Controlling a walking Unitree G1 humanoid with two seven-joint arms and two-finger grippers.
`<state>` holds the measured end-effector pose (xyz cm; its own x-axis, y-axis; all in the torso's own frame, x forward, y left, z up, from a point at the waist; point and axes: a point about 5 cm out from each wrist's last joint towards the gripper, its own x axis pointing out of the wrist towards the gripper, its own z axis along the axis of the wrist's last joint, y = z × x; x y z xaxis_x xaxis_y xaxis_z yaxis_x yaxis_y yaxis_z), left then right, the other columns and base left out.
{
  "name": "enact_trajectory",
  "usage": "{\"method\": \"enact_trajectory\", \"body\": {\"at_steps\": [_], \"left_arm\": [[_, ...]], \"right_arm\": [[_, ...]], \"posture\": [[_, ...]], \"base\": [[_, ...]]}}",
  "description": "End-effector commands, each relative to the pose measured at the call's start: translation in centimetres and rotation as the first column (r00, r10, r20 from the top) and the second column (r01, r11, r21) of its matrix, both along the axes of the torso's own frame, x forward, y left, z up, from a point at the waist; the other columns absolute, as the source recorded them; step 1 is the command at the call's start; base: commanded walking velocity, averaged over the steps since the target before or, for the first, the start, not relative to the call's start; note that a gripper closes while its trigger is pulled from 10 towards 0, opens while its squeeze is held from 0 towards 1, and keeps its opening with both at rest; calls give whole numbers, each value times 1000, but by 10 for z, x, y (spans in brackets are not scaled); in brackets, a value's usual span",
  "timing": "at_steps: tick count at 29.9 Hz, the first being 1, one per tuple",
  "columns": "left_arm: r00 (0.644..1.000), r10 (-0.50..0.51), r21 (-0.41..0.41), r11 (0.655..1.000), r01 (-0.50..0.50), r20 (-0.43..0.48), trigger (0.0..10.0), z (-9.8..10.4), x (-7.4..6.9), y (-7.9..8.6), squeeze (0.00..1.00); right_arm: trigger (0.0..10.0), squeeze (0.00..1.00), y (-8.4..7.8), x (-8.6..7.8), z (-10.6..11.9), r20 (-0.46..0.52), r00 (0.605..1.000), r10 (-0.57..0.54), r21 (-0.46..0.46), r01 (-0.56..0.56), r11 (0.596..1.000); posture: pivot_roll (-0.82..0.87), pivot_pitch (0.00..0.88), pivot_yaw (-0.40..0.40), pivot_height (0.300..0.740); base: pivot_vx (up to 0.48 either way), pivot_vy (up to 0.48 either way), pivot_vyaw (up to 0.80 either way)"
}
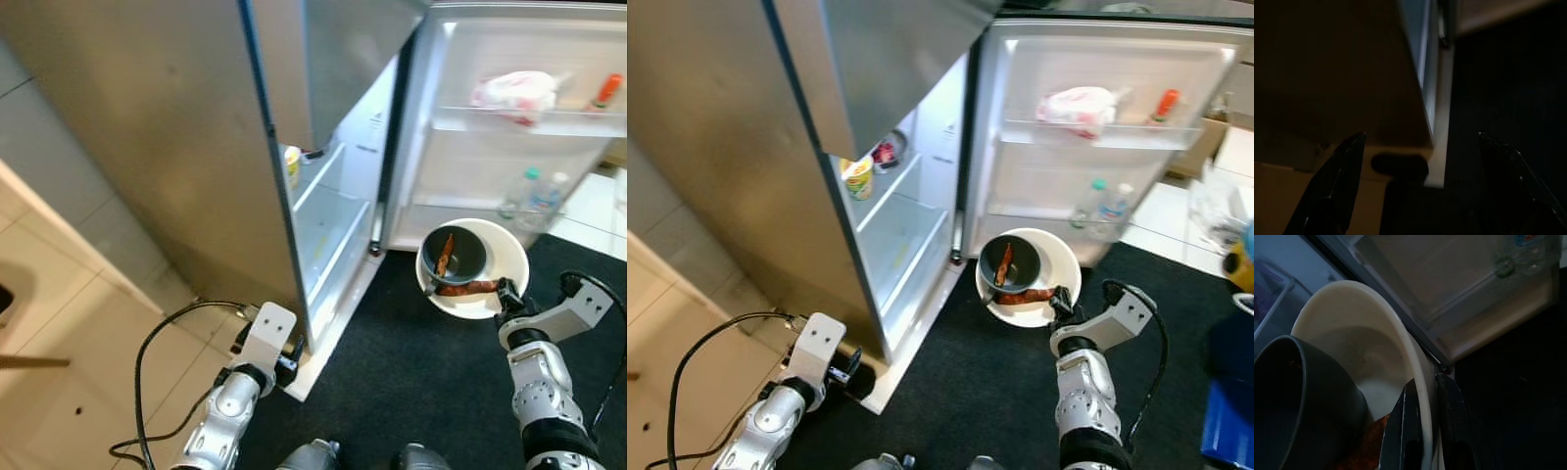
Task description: Restocking fridge
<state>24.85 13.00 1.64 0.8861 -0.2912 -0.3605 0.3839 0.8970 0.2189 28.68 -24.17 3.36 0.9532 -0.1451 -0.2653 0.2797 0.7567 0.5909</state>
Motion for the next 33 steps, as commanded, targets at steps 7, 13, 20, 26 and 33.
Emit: {"method": "enact_trajectory", "body": {"at_steps": [7, 13, 20, 26, 33], "left_arm": [[1000, 6, 16, 1000, -6, -15, 10000, -5, -4, 4, 0], [1000, 3, 15, 1000, -3, -17, 10000, -6, -3, 4, 0], [1000, -3, 17, 1000, 4, -20, 10000, -6, -3, 2, 0], [1000, -11, 25, 1000, 11, -23, 10000, -7, -1, -2, 0], [1000, -7, 27, 1000, 8, -22, 10000, -7, 0, -4, 0]], "right_arm": [[10000, 0, 4, 3, 3, 13, 1000, 2, 3, -2, 1000], [10000, 0, 2, 3, 3, 12, 1000, -3, 1, 3, 1000], [10000, 0, -1, 2, 2, 4, 1000, -23, 5, 23, 1000], [10000, 0, 0, 1, 1, 4, 1000, -20, 6, 20, 1000], [10000, 0, 2, 1, 1, 5, 1000, -11, 7, 11, 1000]], "posture": [[-50, 119, -6, 740], [-50, 117, -6, 740], [-51, 118, -5, 740], [-53, 120, -5, 740], [-53, 122, -5, 740]], "base": [[0, 0, 800], [0, 0, 800], [0, 0, 229], [0, -46, 0], [0, -429, 0]]}}
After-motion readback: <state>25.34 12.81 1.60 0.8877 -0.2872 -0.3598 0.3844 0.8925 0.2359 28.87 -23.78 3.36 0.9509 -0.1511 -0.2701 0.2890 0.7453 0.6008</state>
